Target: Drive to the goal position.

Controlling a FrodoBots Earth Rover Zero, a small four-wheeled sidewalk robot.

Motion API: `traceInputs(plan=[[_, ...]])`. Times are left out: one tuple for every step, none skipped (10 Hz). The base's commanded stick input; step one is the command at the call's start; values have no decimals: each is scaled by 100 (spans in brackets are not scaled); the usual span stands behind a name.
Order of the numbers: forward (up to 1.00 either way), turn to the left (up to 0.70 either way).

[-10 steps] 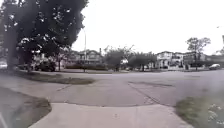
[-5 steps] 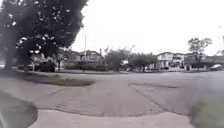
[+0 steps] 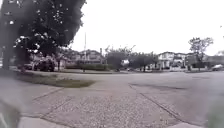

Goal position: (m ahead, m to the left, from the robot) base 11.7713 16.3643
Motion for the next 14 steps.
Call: traceInputs(plan=[[70,35],[70,35],[70,35],[70,35],[70,35],[70,35],[70,35],[70,35],[70,35],[70,35],[70,35],[70,35],[70,35],[70,35]])
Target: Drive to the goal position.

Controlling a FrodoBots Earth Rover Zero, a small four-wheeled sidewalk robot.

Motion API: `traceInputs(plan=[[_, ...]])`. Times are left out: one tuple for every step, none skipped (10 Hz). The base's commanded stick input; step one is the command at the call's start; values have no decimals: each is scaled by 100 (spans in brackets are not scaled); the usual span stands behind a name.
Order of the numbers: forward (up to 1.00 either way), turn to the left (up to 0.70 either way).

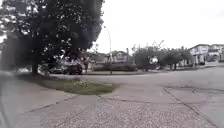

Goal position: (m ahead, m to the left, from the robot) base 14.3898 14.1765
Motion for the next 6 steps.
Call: traceInputs(plan=[[70,35],[70,35],[70,35],[70,35],[70,35],[70,35]])
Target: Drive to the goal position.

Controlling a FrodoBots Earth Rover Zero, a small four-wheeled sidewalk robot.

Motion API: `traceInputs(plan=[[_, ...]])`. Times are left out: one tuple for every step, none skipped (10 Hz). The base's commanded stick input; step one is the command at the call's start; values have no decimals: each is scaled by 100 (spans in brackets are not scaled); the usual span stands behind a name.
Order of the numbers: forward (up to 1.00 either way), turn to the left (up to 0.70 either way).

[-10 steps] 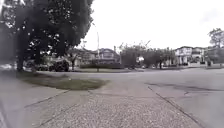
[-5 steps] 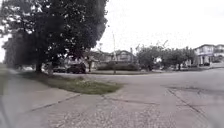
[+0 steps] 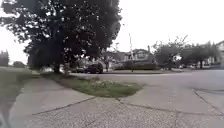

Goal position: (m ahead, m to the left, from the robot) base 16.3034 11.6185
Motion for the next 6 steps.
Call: traceInputs(plan=[[70,35],[70,35],[70,35],[70,35],[70,35],[70,35]])
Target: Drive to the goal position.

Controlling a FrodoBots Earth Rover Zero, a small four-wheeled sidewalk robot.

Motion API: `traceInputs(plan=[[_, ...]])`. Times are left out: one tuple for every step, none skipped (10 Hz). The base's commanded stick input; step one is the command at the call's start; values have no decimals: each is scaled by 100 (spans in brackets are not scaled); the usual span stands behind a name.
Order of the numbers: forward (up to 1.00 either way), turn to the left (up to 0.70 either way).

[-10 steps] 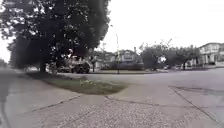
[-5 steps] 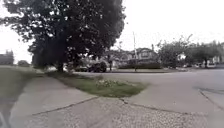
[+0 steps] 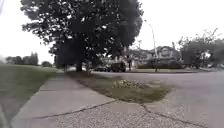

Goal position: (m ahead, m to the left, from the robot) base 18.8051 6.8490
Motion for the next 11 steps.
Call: traceInputs(plan=[[70,35],[70,35],[70,35],[70,35],[70,35],[70,35],[70,35],[70,35],[70,35],[70,23],[70,0]])
